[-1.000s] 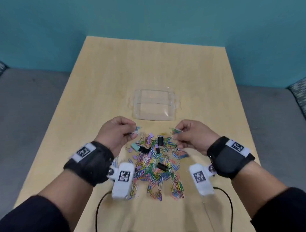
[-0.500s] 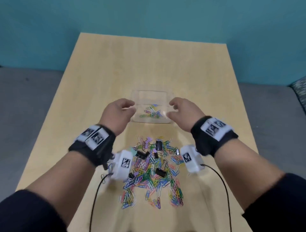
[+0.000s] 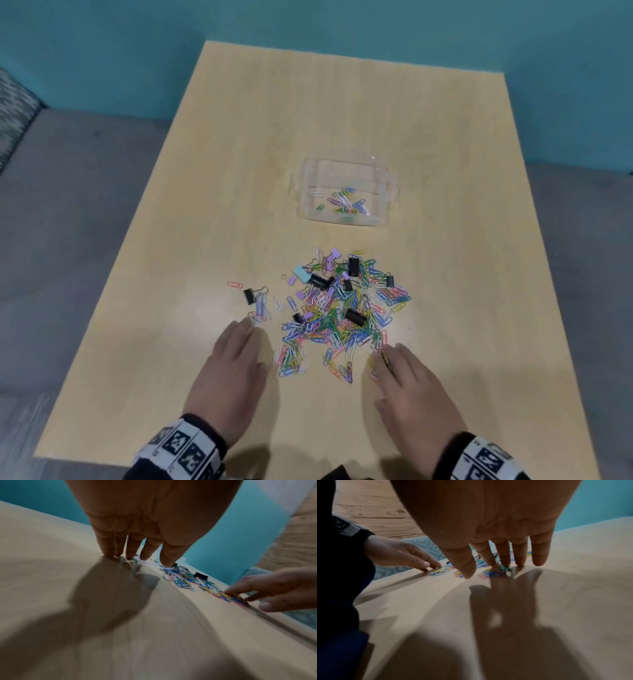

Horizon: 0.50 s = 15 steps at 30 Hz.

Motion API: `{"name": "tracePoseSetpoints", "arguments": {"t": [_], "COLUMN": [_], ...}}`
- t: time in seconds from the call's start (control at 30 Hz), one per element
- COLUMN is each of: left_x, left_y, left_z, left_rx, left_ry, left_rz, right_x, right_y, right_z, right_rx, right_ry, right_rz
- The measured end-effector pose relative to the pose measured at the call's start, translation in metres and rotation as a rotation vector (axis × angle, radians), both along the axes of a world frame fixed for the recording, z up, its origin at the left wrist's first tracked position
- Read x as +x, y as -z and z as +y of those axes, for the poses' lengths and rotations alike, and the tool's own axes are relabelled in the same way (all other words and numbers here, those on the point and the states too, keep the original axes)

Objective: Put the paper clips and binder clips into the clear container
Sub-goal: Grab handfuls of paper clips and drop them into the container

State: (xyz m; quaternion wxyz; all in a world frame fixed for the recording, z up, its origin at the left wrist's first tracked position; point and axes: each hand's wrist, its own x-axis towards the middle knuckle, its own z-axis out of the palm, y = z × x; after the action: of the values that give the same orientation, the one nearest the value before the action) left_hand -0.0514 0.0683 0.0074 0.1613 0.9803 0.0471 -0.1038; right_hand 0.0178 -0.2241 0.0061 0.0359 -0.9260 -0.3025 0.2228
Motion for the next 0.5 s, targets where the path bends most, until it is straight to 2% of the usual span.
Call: {"name": "tracePoseSetpoints", "arguments": {"t": [0.07,0.17,0.23,0.33,0.4,0.5], "left_x": [0.001,0.008,0.021,0.037,0.037,0.023], "left_y": [-0.002,0.002,0.01,0.022,0.023,0.013], "left_z": [-0.011,-0.018,-0.017,-0.014,-0.019,-0.026], "left_rx": [-0.028,-0.089,-0.045,0.034,0.061,0.009], "left_ry": [0.063,0.054,0.057,0.077,0.107,0.143], "left_rz": [-0.017,-0.054,-0.055,0.05,0.089,0.027], "right_x": [-0.007,-0.01,-0.005,0.002,0.003,0.0], "right_y": [0.001,-0.003,-0.008,-0.008,-0.005,-0.007], "right_z": [0.015,0.032,0.042,0.058,0.066,0.064], "right_rx": [-0.023,0.006,0.029,0.037,0.029,0.032], "right_ry": [-0.041,-0.099,-0.053,-0.001,-0.042,-0.117], "right_rz": [0.026,0.035,-0.01,-0.063,-0.068,-0.052]}}
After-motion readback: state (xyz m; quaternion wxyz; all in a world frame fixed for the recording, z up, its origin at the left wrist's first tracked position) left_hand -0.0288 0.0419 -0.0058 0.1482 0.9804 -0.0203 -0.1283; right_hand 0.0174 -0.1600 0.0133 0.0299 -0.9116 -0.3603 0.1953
